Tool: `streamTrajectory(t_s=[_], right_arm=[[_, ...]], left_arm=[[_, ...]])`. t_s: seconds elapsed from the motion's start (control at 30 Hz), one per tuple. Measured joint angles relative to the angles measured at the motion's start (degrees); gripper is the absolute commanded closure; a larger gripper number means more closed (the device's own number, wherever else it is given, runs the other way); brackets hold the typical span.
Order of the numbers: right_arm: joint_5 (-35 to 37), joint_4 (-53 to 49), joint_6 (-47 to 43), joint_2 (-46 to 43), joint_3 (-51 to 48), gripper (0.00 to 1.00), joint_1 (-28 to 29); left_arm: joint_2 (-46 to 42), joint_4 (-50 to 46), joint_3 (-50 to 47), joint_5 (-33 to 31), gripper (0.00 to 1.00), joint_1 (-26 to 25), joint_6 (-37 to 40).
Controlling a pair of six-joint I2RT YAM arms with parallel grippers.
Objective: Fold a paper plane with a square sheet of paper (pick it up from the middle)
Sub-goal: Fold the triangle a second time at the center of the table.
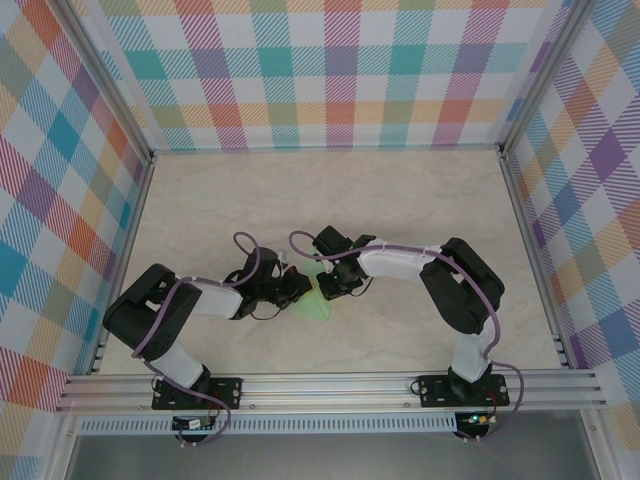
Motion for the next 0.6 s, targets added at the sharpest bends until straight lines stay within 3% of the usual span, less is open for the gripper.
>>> streamTrajectory(t_s=[0.43, 0.6], right_arm=[[-0.5, 0.0, 0.7, 0.0, 0.0, 0.83, 0.0], [-1.4, 0.2, 2.3, -0.4, 0.1, 0.7, -0.4]], left_arm=[[2.4, 0.4, 0.0, -0.5, 1.0, 0.0, 0.3], [2.5, 1.0, -0.3, -0.5, 1.0, 0.0, 0.5]])
